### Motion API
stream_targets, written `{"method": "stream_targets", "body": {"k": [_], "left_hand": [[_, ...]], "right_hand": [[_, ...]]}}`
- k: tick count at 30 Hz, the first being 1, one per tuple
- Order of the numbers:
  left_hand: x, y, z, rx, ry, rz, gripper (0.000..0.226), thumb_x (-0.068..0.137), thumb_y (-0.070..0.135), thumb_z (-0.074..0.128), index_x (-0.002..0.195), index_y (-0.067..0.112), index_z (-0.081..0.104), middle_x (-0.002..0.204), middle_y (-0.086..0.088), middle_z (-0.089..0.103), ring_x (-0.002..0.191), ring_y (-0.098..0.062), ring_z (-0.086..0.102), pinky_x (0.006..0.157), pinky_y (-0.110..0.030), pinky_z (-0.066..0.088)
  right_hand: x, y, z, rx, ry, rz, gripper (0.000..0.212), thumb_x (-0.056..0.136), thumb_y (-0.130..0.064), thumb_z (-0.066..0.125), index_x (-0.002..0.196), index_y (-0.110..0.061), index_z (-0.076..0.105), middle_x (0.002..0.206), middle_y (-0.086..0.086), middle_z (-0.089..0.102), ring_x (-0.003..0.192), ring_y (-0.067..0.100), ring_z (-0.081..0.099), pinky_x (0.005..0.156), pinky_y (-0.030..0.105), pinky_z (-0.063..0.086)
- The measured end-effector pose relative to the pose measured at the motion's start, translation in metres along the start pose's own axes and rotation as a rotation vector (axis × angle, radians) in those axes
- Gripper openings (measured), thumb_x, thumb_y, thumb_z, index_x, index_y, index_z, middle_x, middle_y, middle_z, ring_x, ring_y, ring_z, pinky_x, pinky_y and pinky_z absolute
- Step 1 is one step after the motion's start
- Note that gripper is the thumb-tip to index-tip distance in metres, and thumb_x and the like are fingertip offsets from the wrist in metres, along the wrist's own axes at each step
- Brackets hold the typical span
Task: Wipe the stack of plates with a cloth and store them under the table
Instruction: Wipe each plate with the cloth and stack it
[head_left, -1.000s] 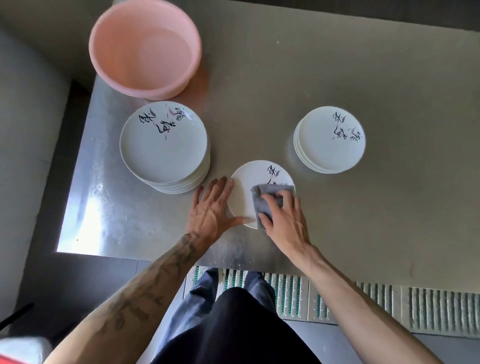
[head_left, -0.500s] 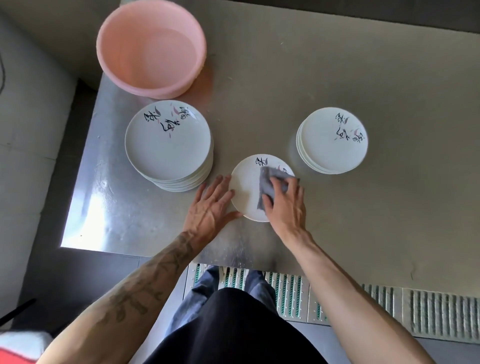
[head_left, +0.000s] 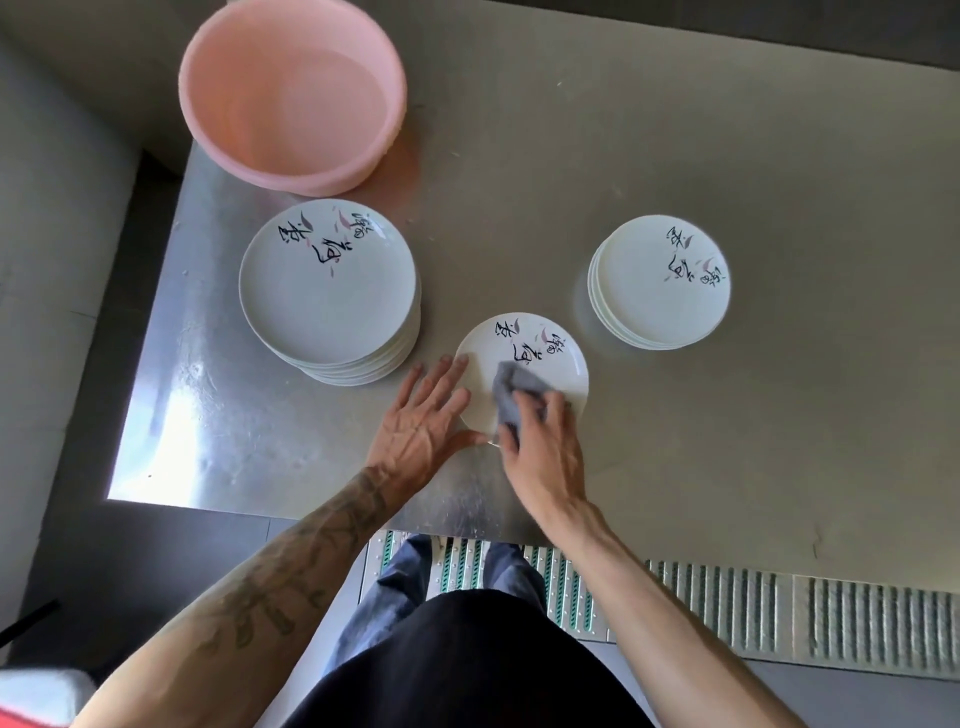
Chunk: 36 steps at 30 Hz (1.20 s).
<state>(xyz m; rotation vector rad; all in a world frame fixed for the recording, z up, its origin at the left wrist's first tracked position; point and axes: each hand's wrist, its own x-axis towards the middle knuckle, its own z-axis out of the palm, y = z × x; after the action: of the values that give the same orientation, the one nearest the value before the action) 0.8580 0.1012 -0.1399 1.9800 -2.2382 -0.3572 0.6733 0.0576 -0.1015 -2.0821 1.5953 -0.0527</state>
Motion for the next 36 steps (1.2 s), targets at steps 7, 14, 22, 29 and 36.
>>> {"method": "stream_targets", "body": {"k": [7, 14, 22, 29, 36], "left_hand": [[0.003, -0.009, -0.013, 0.030, -0.067, 0.026, 0.053, 0.102, 0.060, 0.039, 0.123, 0.014, 0.055, 0.158, -0.010, 0.044, 0.155, -0.031, 0.026, 0.126, -0.054, 0.019], [0.011, -0.007, -0.018, -0.032, -0.039, 0.008, 0.069, 0.093, 0.066, 0.048, 0.131, 0.009, 0.058, 0.135, -0.009, 0.058, 0.141, -0.029, 0.047, 0.117, -0.045, 0.037], [0.024, -0.015, -0.027, -0.065, -0.096, 0.050, 0.055, 0.092, 0.061, 0.056, 0.110, 0.010, 0.058, 0.162, -0.013, 0.037, 0.149, -0.031, 0.036, 0.122, -0.049, 0.028], [0.013, -0.011, -0.020, -0.084, -0.056, 0.011, 0.070, 0.092, 0.066, 0.053, 0.134, 0.011, 0.057, 0.159, -0.010, 0.044, 0.148, -0.031, 0.040, 0.124, -0.052, 0.028], [0.019, -0.013, -0.023, -0.021, -0.067, 0.098, 0.059, 0.080, 0.040, 0.083, 0.125, 0.006, 0.065, 0.133, -0.015, 0.063, 0.144, -0.035, 0.046, 0.120, -0.053, 0.036]], "right_hand": [[0.030, 0.015, -0.017, -0.039, 0.018, 0.042, 0.037, 0.100, -0.029, 0.058, 0.137, -0.023, 0.056, 0.134, 0.008, 0.042, 0.117, 0.029, 0.046, 0.094, 0.040, 0.051], [0.016, -0.005, -0.002, 0.099, -0.124, -0.108, 0.036, 0.098, -0.032, 0.061, 0.133, -0.024, 0.057, 0.127, 0.003, 0.042, 0.114, 0.024, 0.053, 0.093, 0.038, 0.052], [0.016, 0.012, -0.011, 0.007, -0.013, 0.007, 0.039, 0.096, -0.029, 0.064, 0.134, -0.022, 0.057, 0.123, 0.008, 0.046, 0.113, 0.029, 0.052, 0.089, 0.041, 0.055], [0.039, 0.000, -0.008, 0.016, -0.039, -0.045, 0.047, 0.094, -0.038, 0.067, 0.138, -0.027, 0.053, 0.130, 0.005, 0.041, 0.119, 0.027, 0.048, 0.085, 0.041, 0.056], [0.011, 0.002, 0.000, 0.040, -0.089, -0.079, 0.042, 0.095, -0.035, 0.066, 0.135, -0.026, 0.054, 0.124, 0.001, 0.042, 0.110, 0.023, 0.056, 0.087, 0.036, 0.053]]}}
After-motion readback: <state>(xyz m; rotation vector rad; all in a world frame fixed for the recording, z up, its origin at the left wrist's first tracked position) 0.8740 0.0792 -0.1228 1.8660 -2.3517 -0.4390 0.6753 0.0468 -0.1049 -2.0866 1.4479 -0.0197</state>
